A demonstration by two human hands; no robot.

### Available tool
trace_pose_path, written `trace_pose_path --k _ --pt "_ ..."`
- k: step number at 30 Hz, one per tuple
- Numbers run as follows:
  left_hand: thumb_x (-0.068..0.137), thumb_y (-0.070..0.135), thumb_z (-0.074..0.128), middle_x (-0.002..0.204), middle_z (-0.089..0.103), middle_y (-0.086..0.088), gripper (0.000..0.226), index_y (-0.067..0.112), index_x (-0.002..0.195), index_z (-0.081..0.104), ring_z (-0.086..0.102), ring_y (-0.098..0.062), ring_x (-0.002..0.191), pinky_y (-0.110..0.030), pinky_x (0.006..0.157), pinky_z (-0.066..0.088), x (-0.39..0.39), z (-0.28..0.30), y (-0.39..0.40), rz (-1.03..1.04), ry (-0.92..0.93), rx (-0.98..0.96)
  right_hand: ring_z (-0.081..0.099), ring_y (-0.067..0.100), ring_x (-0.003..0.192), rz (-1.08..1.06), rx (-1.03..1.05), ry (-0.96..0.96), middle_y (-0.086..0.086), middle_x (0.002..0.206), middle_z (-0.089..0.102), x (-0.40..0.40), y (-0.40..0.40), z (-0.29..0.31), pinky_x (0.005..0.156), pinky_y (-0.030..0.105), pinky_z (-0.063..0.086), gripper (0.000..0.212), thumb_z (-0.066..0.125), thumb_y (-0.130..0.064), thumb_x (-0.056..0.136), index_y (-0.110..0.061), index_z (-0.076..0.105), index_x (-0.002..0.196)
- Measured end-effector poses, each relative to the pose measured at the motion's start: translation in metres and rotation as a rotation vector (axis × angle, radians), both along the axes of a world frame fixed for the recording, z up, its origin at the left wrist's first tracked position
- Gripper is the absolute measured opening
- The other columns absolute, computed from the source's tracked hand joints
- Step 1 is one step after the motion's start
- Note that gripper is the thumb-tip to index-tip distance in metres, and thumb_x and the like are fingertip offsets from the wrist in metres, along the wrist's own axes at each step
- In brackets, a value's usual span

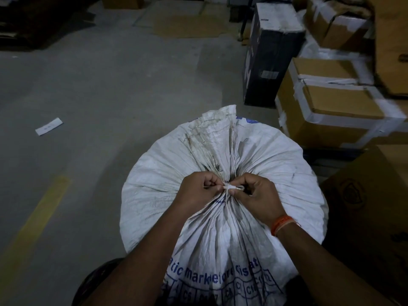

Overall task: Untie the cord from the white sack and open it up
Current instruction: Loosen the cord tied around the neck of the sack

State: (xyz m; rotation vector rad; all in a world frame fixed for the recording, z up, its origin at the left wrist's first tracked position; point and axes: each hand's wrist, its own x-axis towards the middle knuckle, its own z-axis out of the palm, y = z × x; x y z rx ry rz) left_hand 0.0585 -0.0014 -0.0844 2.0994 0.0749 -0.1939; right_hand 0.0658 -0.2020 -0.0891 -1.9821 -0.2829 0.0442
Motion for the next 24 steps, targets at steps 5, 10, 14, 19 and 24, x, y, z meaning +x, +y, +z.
trace_pose_path --k 5,10,14,19,24 --pt "0.087 0.011 0.078 0.078 0.079 0.006 0.014 0.023 0.082 0.080 0.073 -0.008 0.076 -0.012 0.069 0.051 -0.002 -0.003 -0.011 0.048 -0.017 -0.032 0.069 0.009 0.077 0.011 0.004 -0.002 -0.007 0.079 0.074 -0.002 0.001 0.002 0.071 0.026 0.057 0.013 0.082 -0.008 0.080 -0.019 0.077 0.085" --pt "0.086 0.014 0.080 0.079 0.079 0.008 0.010 0.023 0.083 0.081 0.073 -0.003 0.076 -0.017 0.073 0.056 -0.003 -0.005 -0.016 0.058 -0.035 -0.046 0.070 0.010 0.079 0.009 -0.003 -0.010 -0.007 0.081 0.074 -0.002 0.000 0.002 0.072 0.030 0.058 0.012 0.081 -0.009 0.081 -0.020 0.077 0.085" --pt "0.085 0.020 0.081 0.082 0.080 0.008 0.005 0.024 0.085 0.081 0.075 -0.007 0.082 -0.022 0.077 0.057 0.000 -0.001 -0.005 0.024 -0.028 -0.007 0.069 0.009 0.076 0.004 0.013 0.000 -0.005 0.079 0.074 -0.002 0.002 0.003 0.070 0.025 0.056 0.013 0.083 -0.009 0.079 -0.020 0.078 0.084" --pt "0.085 0.018 0.080 0.081 0.079 0.007 0.007 0.024 0.083 0.079 0.074 -0.008 0.081 -0.030 0.078 0.057 0.001 0.000 0.003 -0.002 -0.020 0.009 0.068 0.011 0.074 -0.001 0.010 0.000 -0.004 0.078 0.073 -0.001 0.001 0.002 0.067 0.028 0.056 0.012 0.083 -0.011 0.080 -0.020 0.077 0.084" --pt "0.087 0.015 0.078 0.082 0.080 0.008 0.008 0.022 0.083 0.080 0.074 -0.009 0.084 -0.027 0.082 0.057 0.000 -0.001 -0.006 0.038 -0.024 -0.019 0.069 0.009 0.076 -0.009 0.025 -0.002 -0.006 0.079 0.074 -0.003 0.004 0.002 0.069 0.022 0.055 0.012 0.082 -0.008 0.080 -0.019 0.077 0.084"
